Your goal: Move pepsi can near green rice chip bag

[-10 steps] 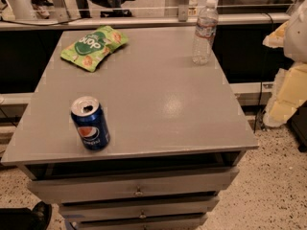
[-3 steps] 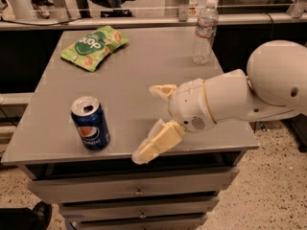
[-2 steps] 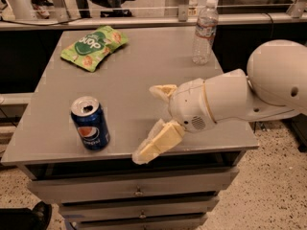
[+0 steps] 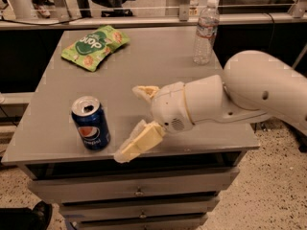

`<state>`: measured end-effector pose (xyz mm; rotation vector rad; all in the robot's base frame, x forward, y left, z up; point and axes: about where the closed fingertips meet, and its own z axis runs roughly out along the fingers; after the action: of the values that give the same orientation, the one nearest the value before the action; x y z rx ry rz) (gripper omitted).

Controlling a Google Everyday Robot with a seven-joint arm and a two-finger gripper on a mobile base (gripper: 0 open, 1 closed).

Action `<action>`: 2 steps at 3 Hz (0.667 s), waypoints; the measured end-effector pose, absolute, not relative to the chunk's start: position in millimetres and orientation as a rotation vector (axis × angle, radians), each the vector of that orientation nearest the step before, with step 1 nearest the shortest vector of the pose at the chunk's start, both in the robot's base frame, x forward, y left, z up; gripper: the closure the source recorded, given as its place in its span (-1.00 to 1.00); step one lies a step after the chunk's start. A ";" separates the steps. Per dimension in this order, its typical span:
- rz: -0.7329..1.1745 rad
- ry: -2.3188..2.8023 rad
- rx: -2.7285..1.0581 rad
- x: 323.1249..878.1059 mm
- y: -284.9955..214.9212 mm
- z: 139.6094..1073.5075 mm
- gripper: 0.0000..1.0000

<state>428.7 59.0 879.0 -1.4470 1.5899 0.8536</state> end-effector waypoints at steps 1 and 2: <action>0.895 1.517 -1.445 440.5 97.9 868.8 -1.00; 0.938 1.466 -1.398 452.0 126.7 861.6 -1.00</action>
Offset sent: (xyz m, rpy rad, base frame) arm 0.0434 0.1007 -0.0263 0.2338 -0.0280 0.0218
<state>452.0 126.7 861.6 -1.3975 1.4657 0.9377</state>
